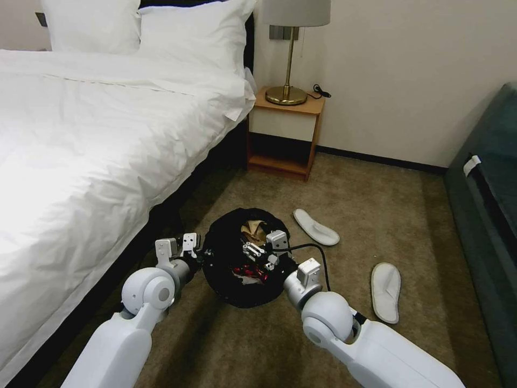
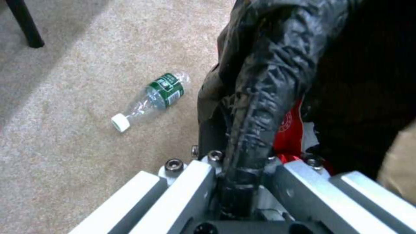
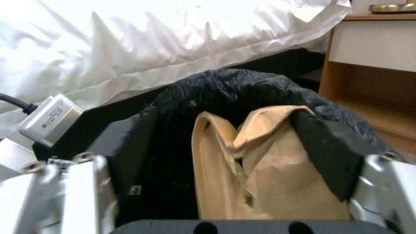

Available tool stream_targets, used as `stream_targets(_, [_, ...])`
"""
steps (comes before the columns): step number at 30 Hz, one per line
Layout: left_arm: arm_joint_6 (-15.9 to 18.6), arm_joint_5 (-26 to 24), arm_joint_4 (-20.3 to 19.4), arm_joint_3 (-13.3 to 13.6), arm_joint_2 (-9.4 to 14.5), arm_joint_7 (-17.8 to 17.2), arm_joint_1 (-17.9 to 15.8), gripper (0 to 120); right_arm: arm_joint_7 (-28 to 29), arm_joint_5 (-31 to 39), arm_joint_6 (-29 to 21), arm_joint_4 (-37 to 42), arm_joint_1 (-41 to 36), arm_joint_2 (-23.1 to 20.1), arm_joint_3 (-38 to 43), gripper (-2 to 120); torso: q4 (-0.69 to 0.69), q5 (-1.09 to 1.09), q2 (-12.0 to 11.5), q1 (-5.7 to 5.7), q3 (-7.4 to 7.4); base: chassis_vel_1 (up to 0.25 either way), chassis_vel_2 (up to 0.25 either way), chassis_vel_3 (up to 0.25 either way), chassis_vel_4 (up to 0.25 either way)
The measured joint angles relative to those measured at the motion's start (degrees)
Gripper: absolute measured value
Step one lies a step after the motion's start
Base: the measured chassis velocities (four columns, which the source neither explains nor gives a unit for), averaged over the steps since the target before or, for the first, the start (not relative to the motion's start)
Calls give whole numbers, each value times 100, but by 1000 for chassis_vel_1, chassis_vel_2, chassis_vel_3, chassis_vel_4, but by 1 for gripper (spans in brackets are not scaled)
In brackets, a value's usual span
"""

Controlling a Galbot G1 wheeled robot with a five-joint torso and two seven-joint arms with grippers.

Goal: Pick up the trash bin, then pick up the garbage on the floor and place it into the trash bin.

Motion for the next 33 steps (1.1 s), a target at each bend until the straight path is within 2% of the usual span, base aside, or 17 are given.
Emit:
stream_targets(1, [0,0,0,0,0,0,0,0,0,0,0,0,0,0,0,85,0,0,0,0,0,0,0,0,0])
stream_targets(3, [0,20,23,-13,-11,15,1,0,16,30,-22,41,57,-25,-9,96,0,0,1,0,0,0,0,0,0])
stream_targets(6, [0,92,84,-25,-27,35,7,0,66,75,-40,97,130,-68,-12,99,0,0,0,0,0,0,0,0,0])
stream_targets(16, [-1,289,241,-29,-106,76,3,0,154,161,-141,391,172,-246,80,100,0,1,0,0,0,0,0,0,0])
stream_targets(18, [-57,396,385,-30,-171,80,-10,0,172,224,-211,619,143,-379,221,100,1,0,0,0,0,0,0,0,0])
stream_targets(24, [-105,470,448,-7,-287,68,-33,0,154,294,-261,857,-12,-624,460,100,-1,0,1,0,0,0,0,0,0])
stream_targets(33, [-123,529,413,-6,-405,11,-52,0,112,278,-263,827,-51,-590,359,100,0,0,0,0,0,0,0,0,0])
